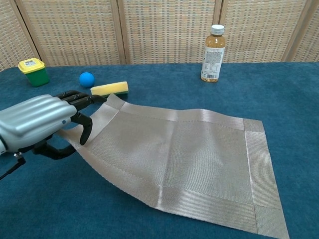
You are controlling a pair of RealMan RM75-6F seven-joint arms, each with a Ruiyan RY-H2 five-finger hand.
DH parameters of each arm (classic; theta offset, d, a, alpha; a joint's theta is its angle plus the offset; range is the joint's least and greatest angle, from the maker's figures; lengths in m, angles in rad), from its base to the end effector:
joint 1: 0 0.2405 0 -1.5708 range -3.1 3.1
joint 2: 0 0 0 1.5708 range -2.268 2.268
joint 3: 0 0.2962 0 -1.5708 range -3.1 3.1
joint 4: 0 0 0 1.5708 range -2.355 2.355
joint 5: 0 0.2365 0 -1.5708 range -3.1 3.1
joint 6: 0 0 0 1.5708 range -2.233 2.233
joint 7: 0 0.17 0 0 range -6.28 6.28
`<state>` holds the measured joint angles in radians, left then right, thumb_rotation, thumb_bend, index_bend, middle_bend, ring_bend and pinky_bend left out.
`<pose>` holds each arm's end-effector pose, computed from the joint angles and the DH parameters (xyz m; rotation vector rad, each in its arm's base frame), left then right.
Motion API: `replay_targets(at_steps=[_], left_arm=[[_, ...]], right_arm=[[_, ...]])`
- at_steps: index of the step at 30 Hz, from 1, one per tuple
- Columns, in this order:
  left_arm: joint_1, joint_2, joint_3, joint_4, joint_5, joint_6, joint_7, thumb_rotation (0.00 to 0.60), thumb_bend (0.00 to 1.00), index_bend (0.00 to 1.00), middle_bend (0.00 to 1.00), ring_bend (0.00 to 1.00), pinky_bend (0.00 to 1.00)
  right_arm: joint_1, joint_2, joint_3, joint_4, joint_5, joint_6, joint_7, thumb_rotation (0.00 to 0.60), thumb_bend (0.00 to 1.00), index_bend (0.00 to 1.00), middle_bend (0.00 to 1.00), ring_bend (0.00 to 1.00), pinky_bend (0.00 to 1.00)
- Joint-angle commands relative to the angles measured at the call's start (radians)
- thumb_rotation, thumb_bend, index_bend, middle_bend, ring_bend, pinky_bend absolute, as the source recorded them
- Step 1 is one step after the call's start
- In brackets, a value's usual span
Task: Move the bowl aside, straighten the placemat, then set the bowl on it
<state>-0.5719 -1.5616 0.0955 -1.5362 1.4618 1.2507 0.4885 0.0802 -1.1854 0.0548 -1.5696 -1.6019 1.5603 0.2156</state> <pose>-0.2031 0.2878 -0.0597 -2.0199 -0.6033 -0.9256 -0.3400 -0.2106 0.1381 1.3440 -0.9928 1.1878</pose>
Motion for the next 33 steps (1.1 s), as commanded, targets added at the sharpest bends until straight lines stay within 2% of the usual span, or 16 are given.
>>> replay_targets(at_steps=[1,18,30,33], left_arm=[[0.016,0.019,0.020,-0.027,0.024,0.007,0.016,0.600,0.57,0.60,0.00,0.00,0.00],[0.052,0.062,0.095,-0.105,0.117,-0.055,0.037,0.600,0.57,0.58,0.00,0.00,0.00],[0.085,0.064,0.110,-0.106,0.183,-0.051,0.019,0.600,0.56,0.57,0.00,0.00,0.00],[0.100,0.074,0.108,-0.100,0.194,-0.035,0.019,0.600,0.52,0.51,0.00,0.00,0.00]], right_arm=[[0.000,0.001,-0.003,-0.002,-0.005,0.002,-0.002,0.600,0.23,0.04,0.00,0.00,0.00],[-0.003,0.013,-0.006,-0.012,-0.008,0.006,0.017,0.600,0.23,0.04,0.00,0.00,0.00],[-0.005,0.015,-0.013,-0.019,-0.017,0.007,0.004,0.600,0.23,0.04,0.00,0.00,0.00],[-0.006,0.016,-0.013,-0.021,-0.018,0.009,0.002,0.600,0.23,0.04,0.00,0.00,0.00]])
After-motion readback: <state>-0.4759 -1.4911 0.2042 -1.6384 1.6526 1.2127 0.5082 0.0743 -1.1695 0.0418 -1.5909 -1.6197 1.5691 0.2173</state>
